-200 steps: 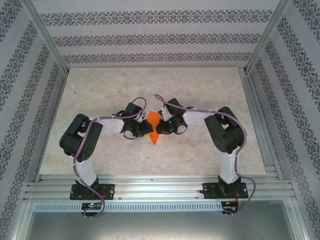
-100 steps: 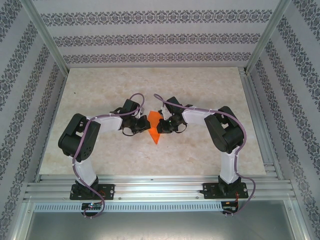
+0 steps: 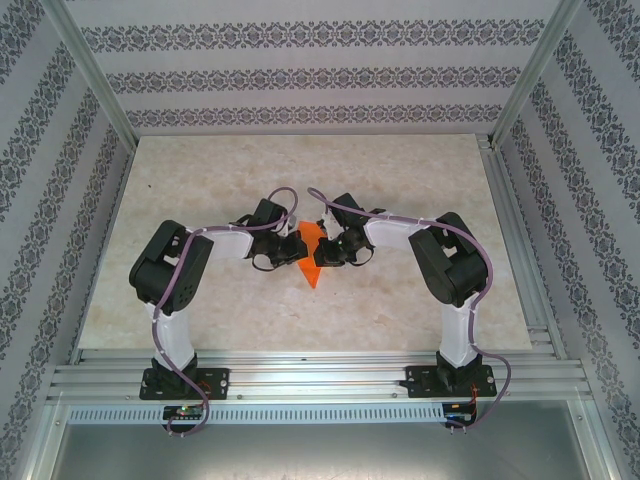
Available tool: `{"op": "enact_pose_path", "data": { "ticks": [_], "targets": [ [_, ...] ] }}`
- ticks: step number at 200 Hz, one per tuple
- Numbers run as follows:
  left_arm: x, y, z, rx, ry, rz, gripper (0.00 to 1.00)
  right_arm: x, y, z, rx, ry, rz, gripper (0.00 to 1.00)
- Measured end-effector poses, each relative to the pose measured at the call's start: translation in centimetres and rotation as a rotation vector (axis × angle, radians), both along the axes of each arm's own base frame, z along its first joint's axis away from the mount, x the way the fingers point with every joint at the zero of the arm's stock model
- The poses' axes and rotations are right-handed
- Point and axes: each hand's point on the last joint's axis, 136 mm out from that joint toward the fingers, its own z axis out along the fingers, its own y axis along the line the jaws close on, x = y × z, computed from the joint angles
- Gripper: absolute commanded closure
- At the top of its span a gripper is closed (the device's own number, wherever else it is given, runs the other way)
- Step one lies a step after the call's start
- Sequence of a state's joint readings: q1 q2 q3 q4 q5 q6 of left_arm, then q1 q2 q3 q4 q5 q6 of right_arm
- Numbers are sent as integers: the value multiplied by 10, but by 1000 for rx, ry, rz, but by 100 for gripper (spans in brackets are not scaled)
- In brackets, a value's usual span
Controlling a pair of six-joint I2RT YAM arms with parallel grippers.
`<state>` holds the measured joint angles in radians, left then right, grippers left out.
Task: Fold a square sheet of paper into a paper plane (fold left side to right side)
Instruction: Third fold the triangle at the center of the table.
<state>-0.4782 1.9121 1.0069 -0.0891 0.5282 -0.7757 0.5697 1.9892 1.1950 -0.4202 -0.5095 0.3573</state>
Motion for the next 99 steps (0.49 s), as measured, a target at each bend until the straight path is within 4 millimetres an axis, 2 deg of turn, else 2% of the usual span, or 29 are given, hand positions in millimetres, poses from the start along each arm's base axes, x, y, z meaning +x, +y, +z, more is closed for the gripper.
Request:
{"op": "enact_pose_path", "data": {
  "ticks": [99],
  "targets": [
    [5,5,-1,26,-52,-25,96,1,0,0,-30,-28,16,90]
  ]
}}
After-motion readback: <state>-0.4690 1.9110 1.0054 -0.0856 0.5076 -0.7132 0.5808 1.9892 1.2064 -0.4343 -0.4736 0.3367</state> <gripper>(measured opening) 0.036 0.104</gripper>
